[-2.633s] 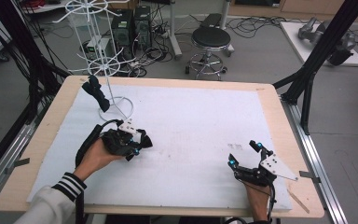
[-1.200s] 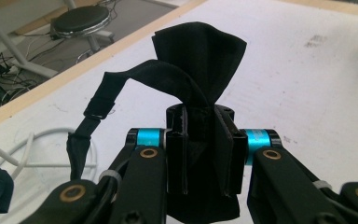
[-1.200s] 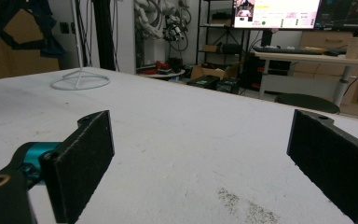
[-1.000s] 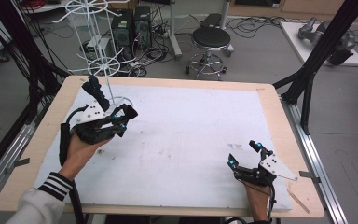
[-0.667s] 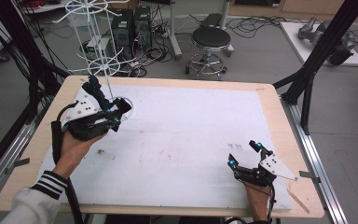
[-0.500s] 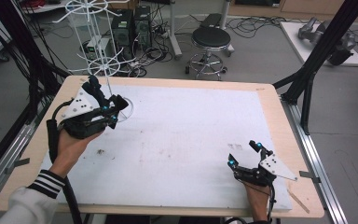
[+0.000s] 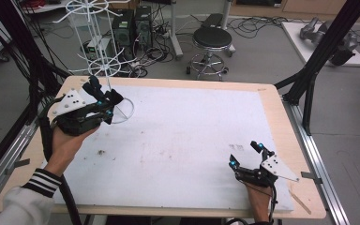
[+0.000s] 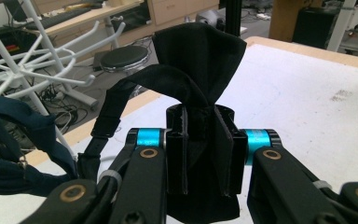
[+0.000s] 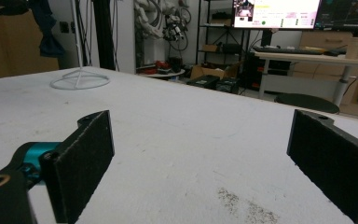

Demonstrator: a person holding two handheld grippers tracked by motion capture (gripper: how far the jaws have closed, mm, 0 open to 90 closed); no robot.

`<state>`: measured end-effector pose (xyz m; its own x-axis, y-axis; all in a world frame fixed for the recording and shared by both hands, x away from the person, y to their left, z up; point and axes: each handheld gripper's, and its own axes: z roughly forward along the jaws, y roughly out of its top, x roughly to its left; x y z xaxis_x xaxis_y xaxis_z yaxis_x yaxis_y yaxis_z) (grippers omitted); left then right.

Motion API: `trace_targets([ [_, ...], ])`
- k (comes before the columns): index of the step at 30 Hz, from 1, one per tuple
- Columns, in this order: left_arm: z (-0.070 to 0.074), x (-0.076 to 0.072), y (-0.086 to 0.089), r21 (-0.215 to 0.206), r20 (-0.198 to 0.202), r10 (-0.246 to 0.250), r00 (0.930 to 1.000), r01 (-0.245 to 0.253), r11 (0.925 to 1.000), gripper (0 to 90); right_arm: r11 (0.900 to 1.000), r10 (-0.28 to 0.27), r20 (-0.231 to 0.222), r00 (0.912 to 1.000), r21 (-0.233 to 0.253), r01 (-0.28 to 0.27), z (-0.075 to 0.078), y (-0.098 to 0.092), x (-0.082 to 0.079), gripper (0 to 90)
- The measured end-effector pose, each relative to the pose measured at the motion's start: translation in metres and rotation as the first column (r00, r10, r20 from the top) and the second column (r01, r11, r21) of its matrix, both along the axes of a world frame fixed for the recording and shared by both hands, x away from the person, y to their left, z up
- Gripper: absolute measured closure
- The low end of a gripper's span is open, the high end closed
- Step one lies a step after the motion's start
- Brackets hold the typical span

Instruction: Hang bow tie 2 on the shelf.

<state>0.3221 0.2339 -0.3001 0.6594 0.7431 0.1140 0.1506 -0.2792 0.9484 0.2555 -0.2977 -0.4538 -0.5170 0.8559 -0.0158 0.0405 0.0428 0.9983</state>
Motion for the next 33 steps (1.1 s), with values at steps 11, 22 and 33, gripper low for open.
trace_targets([
  [11,0.012,0.001,0.006,-0.01,0.02,0.017,0.9997,-0.016,0.9998,76.1,1.0,0.001,0.002,1.0,-0.002,-0.001,0.0,0.0,0.0,6.5],
  [22,0.022,0.007,0.005,-0.017,0.035,0.028,0.999,-0.027,0.9995,76.0,1.0,0.0,0.001,1.0,-0.002,0.0,0.0,0.0,0.0,6.5],
  [33,0.033,0.017,0.0,-0.015,0.046,0.03,0.9985,-0.029,0.9995,76.0,1.0,0.001,0.006,1.0,-0.002,-0.001,0.0,0.0,0.001,6.5],
])
